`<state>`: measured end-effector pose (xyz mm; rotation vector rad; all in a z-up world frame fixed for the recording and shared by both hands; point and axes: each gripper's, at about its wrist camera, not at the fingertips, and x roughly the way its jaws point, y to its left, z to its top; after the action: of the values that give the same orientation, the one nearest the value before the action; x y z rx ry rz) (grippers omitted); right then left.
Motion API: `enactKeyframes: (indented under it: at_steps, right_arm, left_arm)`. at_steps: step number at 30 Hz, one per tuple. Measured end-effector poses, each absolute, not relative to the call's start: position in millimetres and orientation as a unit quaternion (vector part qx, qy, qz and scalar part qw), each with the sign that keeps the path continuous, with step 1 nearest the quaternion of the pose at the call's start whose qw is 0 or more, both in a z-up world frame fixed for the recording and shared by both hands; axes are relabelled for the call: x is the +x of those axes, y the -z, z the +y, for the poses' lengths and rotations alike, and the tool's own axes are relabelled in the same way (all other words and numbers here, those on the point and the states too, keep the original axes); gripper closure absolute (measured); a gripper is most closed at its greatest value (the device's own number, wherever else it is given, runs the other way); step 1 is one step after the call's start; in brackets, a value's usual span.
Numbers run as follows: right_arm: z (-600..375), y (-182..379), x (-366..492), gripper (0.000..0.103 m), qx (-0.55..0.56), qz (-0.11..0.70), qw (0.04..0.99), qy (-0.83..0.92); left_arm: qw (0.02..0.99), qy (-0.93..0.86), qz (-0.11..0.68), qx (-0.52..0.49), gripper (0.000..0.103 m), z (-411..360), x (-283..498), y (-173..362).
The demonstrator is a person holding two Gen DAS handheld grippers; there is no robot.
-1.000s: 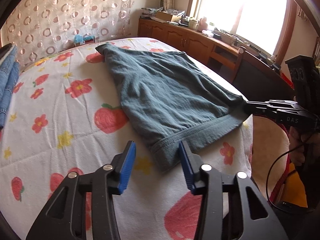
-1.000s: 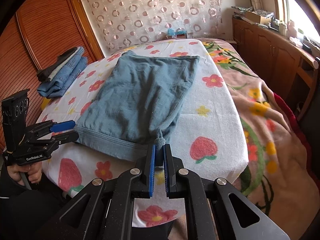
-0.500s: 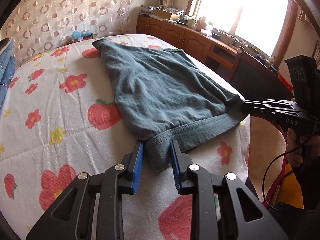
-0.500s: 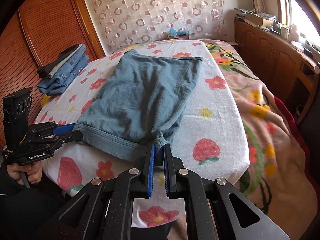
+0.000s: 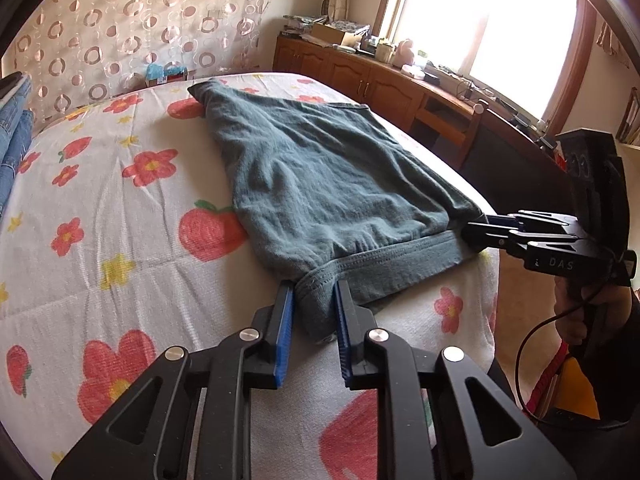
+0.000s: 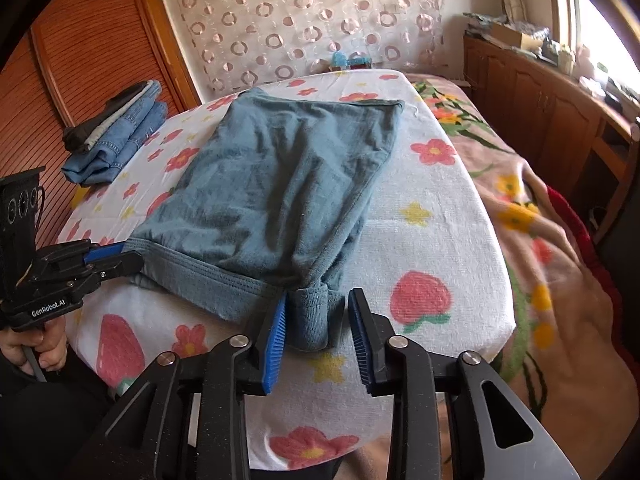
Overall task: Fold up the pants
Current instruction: 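Grasp the grey-green shorts' hem with both tools and lift it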
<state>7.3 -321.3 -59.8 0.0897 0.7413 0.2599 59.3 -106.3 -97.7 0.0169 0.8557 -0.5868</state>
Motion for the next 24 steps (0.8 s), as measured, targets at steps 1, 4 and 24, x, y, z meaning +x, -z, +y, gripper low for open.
enactKeyframes:
  at_steps: [1,4,24]
  right_arm:
    - [-322.3,60.6,6.9,0.069,0.043,0.359,0.923,-0.129]
    - [-322.9,61.1,7.3,0.069,0.044,0.359,0.923,-0.131]
    - [-322.8,66.4,4.6,0.086,0.07,0.351,0.92,-0.157]
  left_arm:
    - [0.868,0.28,0.409,0.007,0.082,-106.2,59.3,98.0]
    - [0.868,0.281,0.409,0.008,0.082,-106.2,59.3,98.2]
    - [0.875,0.277,0.396,0.019,0.082,-109.9,55.4,98.0]
